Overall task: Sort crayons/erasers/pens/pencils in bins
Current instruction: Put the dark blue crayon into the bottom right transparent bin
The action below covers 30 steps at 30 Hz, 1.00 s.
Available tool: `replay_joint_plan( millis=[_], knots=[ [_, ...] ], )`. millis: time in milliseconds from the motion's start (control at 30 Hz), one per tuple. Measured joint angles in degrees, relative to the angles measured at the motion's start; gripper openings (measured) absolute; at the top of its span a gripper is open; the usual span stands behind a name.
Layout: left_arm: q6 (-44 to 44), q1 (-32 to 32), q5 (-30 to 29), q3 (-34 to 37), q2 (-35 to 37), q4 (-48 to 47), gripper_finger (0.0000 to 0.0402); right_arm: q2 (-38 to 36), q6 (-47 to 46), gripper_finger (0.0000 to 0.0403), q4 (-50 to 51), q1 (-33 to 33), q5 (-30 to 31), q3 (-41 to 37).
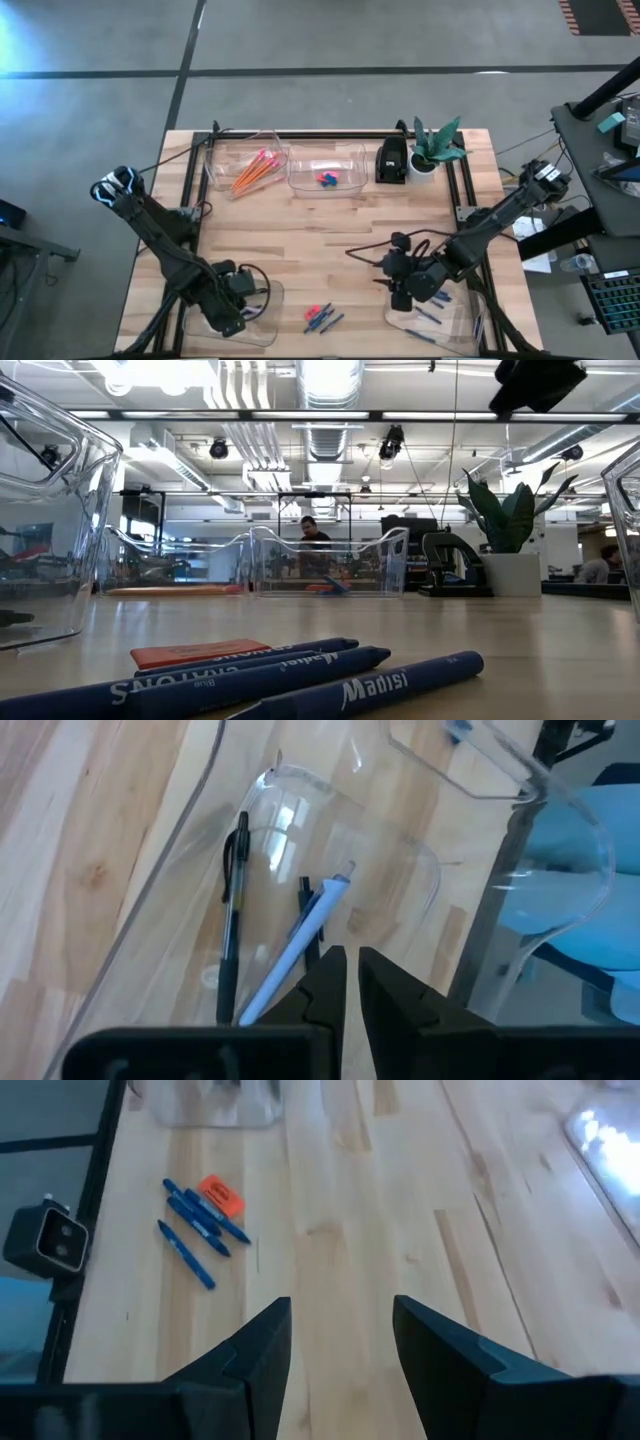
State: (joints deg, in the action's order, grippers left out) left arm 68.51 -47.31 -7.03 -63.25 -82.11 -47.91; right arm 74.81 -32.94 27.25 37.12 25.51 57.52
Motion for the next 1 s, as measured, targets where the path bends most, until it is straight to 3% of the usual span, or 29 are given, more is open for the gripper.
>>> replay_joint_plan(
  millis=[267, 433, 533, 667, 800, 900, 1000],
  knots=[
    [-1.40, 0.06, 0.01, -0.16, 0.18, 2.95, 0.0017, 7.82, 11.01, 0.0166, -14.49, -0.39, 0.16, 0.11],
    [-8.25, 0.04, -4.55, -1.96, 0.43, 9.91, 0.0017, 12.08, 16.88, 0.0166, -19.42, -1.93, 0.10, 1.96],
    [-15.34, 0.04, -8.90, -2.11, 0.42, 18.42, 0.0018, 14.23, 19.99, 0.0166, -19.41, -2.80, -0.59, 3.16],
    [-25.40, 0.04, -16.63, -2.01, 0.07, 29.77, 0.0018, 17.17, 22.06, 0.0166, -20.52, -3.92, -7.00, 4.89],
    [-28.64, 0.04, -26.53, -1.92, -0.05, 38.02, 0.0018, 21.56, 22.06, 0.0166, -20.40, -4.47, -11.72, 7.43],
    [-29.65, 0.04, -34.38, -1.64, -0.04, 40.16, 0.0018, 24.55, 23.28, 0.0166, -20.24, -4.55, -14.64, 9.39],
    [-32.31, 0.07, -37.05, -1.12, -0.04, 40.36, 0.0018, 27.03, 24.58, 0.0166, -20.27, -4.55, -18.12, 11.23]
  ],
)
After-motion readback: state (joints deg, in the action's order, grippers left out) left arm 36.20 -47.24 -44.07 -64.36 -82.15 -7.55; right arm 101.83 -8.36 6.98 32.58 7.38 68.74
